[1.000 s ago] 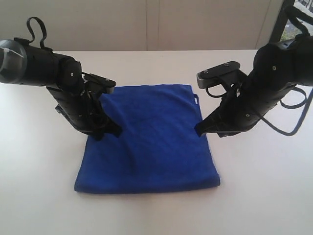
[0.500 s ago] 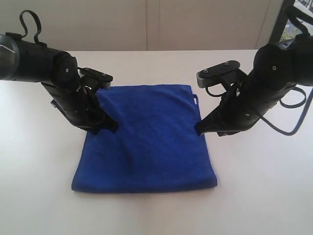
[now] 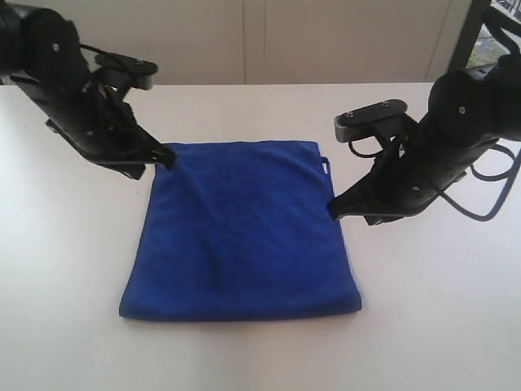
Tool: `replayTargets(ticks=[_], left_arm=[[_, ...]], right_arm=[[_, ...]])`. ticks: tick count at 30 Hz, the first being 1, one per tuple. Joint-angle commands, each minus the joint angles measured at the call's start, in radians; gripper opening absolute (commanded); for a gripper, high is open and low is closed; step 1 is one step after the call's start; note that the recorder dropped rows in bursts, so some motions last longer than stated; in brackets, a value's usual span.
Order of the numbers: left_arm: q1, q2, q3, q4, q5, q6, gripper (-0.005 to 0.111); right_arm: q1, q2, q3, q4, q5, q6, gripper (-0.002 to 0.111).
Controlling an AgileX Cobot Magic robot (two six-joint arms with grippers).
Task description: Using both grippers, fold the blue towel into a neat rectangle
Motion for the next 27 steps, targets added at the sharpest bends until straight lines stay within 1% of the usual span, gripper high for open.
replayTargets(ticks=[1,4,6,9,13,16,20,23,27], left_arm=[[0.116,-0.044,0.002,-0.02,0.102,-0.021,0.0],[0.196,-0.063,0.052,-0.062,0.108,-0.021,0.0],[0.233,-0.081,0.101,-0.089,0.111,-0.014,0.0],[0.263,-0.132,0.2,-0.133,0.089,0.027,0.0],[0.263,-0.25,0.343,-0.163,0.005,0.018,0.0],[0.263,-0.324,0.408,-0.17,-0.023,0.018,0.0],[0.263,-0.368,0.43,-0.156,-0.021,0.018,0.0],[0.263,-0.37,0.43,-0.152,0.001,0.02,0.0],[0.263,-0.37,0.43,-0.152,-0.009,0.02,0.0]], right_arm=[[-0.053,-0.008,-0.025,0.044,0.015,-0.001,0.0],[-0.08,-0.008,-0.047,0.129,0.019,-0.07,0.0],[-0.098,-0.008,-0.063,0.204,0.031,-0.137,0.0],[-0.115,-0.001,-0.085,0.28,0.043,-0.199,0.0],[-0.121,0.044,-0.129,0.296,0.043,-0.203,0.0],[-0.121,0.093,-0.169,0.299,0.043,-0.203,0.0],[-0.121,0.174,-0.251,0.302,0.038,-0.203,0.0],[-0.121,0.231,-0.325,0.302,0.038,-0.199,0.0],[-0.121,0.3,-0.405,0.302,0.028,-0.192,0.0]])
